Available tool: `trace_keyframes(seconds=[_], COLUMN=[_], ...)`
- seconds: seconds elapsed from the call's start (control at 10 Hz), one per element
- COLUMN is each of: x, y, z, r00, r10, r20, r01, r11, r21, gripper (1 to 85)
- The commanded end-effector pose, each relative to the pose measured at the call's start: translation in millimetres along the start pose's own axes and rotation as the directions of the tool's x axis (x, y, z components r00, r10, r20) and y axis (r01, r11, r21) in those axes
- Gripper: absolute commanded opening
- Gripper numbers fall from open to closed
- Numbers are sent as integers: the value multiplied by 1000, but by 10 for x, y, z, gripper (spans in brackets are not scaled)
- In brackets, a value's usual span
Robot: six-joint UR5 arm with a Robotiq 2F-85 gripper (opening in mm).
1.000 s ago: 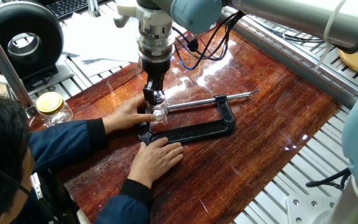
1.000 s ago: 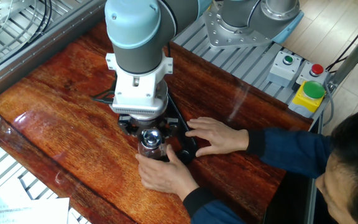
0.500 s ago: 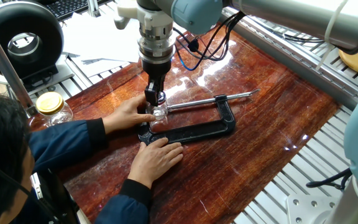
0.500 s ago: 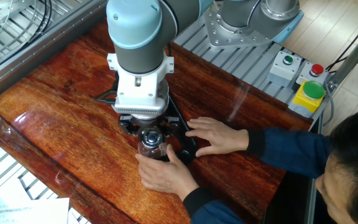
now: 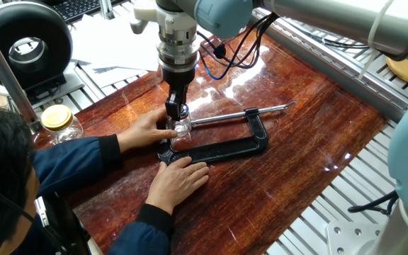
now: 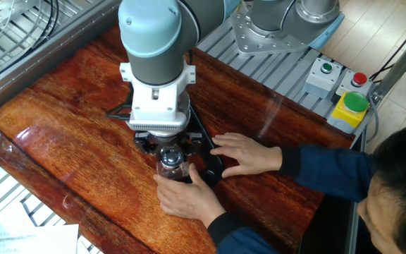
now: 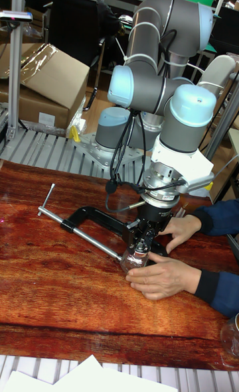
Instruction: Screw the lid onto the jar
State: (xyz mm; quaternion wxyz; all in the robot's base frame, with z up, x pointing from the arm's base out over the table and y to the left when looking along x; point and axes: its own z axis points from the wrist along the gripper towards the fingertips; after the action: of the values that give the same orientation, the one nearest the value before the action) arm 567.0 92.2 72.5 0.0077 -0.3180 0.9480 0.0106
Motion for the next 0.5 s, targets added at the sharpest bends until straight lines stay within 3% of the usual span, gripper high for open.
trace_keyframes(seconds=[0.0, 0.4], x=[-2, 19], y=[20, 9], z=[-30, -47], r00=[1000, 1000], r10=[7, 1], r20=[-4, -29], r01=[-7, -1], r11=[1000, 1000], r21=[-17, -5], gripper=[13, 13])
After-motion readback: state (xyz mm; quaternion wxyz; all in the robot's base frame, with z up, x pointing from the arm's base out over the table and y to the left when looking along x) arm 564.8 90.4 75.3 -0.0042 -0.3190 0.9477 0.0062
